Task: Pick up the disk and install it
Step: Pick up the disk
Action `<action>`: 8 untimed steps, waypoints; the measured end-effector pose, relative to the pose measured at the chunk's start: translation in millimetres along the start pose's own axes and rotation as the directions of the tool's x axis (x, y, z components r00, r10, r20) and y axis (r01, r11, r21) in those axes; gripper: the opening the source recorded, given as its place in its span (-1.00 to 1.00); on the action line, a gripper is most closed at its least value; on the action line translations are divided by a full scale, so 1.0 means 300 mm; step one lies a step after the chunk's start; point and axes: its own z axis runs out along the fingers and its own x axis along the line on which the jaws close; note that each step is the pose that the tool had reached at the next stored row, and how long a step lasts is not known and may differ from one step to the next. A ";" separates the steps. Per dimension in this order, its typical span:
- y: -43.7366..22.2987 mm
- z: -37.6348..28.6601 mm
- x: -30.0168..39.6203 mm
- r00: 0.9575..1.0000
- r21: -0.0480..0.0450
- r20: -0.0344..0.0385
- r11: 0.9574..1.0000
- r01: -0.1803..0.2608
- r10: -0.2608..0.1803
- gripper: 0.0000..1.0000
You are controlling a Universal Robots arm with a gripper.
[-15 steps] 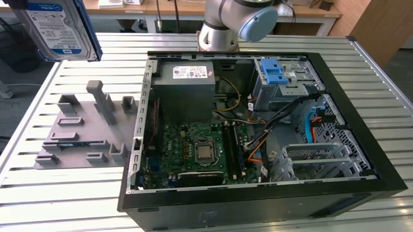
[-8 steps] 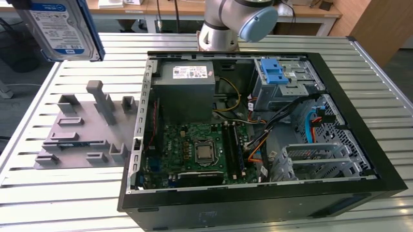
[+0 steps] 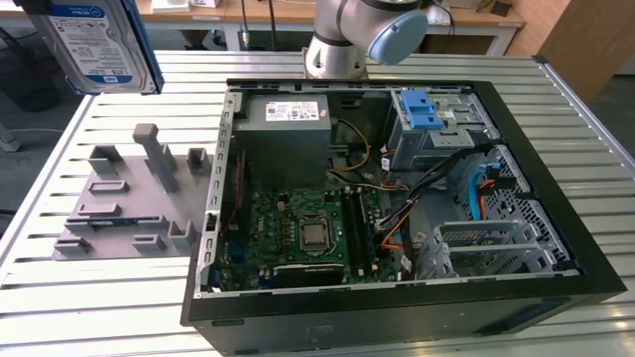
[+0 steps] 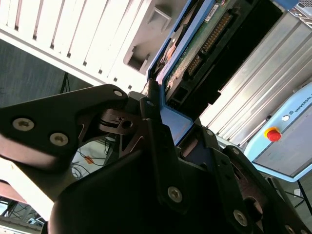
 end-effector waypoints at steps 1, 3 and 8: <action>-0.001 0.000 0.000 1.000 0.000 0.000 1.000 0.000 0.000 -0.26; -0.002 0.000 0.000 1.000 0.000 0.000 1.000 0.000 0.000 -0.26; -0.007 0.000 0.000 1.000 0.000 0.000 1.000 0.000 0.000 -0.26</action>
